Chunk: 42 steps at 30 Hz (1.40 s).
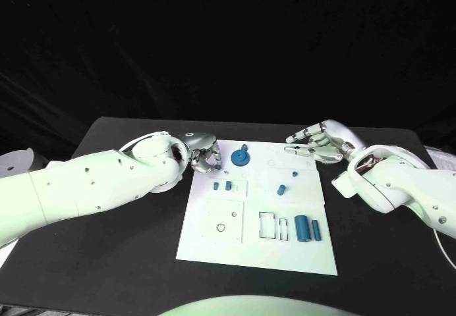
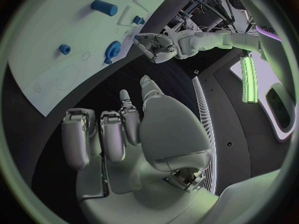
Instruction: Assemble the parts on the task board
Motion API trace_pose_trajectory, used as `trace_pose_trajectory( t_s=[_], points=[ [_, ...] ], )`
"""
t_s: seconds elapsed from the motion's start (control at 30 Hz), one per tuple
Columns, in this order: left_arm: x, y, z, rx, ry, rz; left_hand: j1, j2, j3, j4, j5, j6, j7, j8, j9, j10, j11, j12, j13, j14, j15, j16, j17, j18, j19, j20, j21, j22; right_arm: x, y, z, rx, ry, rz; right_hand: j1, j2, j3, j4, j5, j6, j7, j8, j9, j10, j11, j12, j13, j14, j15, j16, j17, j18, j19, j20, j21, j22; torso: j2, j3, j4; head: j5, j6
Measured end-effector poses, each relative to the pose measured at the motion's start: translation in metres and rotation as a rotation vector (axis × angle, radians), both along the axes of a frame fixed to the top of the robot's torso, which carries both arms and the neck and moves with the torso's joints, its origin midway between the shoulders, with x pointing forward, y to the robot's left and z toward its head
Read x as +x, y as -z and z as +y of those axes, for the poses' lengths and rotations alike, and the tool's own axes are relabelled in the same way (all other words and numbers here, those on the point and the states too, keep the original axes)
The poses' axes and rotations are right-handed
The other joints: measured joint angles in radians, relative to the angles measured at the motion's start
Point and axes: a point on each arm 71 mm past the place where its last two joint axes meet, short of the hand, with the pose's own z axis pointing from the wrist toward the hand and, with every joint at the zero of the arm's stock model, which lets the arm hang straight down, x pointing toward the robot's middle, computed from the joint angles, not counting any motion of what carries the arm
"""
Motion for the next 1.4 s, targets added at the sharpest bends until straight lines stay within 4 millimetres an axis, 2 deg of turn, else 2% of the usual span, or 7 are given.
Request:
trace_pose_trajectory(
  t_s=[0.53,1.4],
  points=[
    [-0.005,-0.004,-0.004,-0.077,-0.005,0.007,0.000,0.000,0.005,-0.005,0.000,0.000,0.000,0.003,0.000,-0.008,0.008,-0.009,-0.016,0.000,0.000,0.000,0.001,0.000,0.000,0.000,0.000,0.000,0.000,0.000,0.000,0.001,-0.001,-0.001,0.000,0.000,0.000,0.000,0.000,0.000,0.000,0.000,0.000,0.000,0.000,-0.003,0.001,0.000,0.000,0.000,0.000,0.000,0.000,0.000,0.000,0.000,0.000,0.0006,-0.0003,0.002,-0.001],
    [-0.002,0.005,-0.011,-0.063,0.001,0.060,-0.004,-0.004,0.008,-0.003,0.000,0.002,0.002,0.002,-0.001,-0.014,0.014,-0.012,-0.025,0.000,0.000,0.000,0.000,0.001,0.000,0.000,0.000,0.000,0.000,0.000,0.000,0.001,-0.002,-0.002,0.000,0.000,0.000,0.000,0.000,0.000,0.000,0.000,0.000,0.000,0.000,-0.003,0.001,0.000,0.000,0.000,-0.001,0.000,0.000,0.000,0.000,0.000,0.001,0.0004,-0.0005,-0.002,-0.002]
  ],
)
